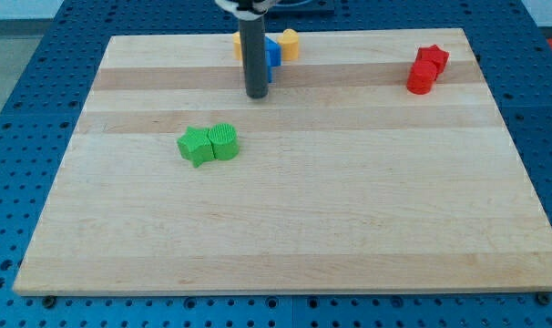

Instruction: Move the green star into the blue cube

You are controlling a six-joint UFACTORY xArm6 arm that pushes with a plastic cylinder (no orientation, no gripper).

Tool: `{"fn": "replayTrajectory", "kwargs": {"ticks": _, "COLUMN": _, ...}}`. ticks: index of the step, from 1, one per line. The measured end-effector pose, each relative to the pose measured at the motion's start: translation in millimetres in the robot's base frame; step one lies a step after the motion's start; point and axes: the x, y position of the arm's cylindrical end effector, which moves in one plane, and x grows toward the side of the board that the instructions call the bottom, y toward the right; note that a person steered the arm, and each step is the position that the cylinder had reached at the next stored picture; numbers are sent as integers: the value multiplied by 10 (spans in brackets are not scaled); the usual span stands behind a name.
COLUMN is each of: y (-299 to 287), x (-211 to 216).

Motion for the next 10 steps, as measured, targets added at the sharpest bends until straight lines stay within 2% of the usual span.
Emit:
{"fn": "replayTrajectory", "kwargs": {"ticks": 1, "y": -392, "x": 270}}
{"fn": "replayTrajectory", "kwargs": {"ticks": 3, "y": -1191, "x": 442}}
{"fn": "replayTrajectory", "kwargs": {"ticks": 4, "y": -1289, "x": 793}}
{"fn": "replayTrajectory", "kwargs": {"ticks": 5, "y": -1259, "x": 1147}}
{"fn": "replayTrajectory", "kwargs": {"ticks": 6, "y": -1039, "x": 1219}}
{"fn": "replayTrajectory", "kwargs": {"ticks": 9, "y": -452, "x": 750}}
{"fn": "replayTrajectory", "kwargs": {"ticks": 10, "y": -115, "x": 759}}
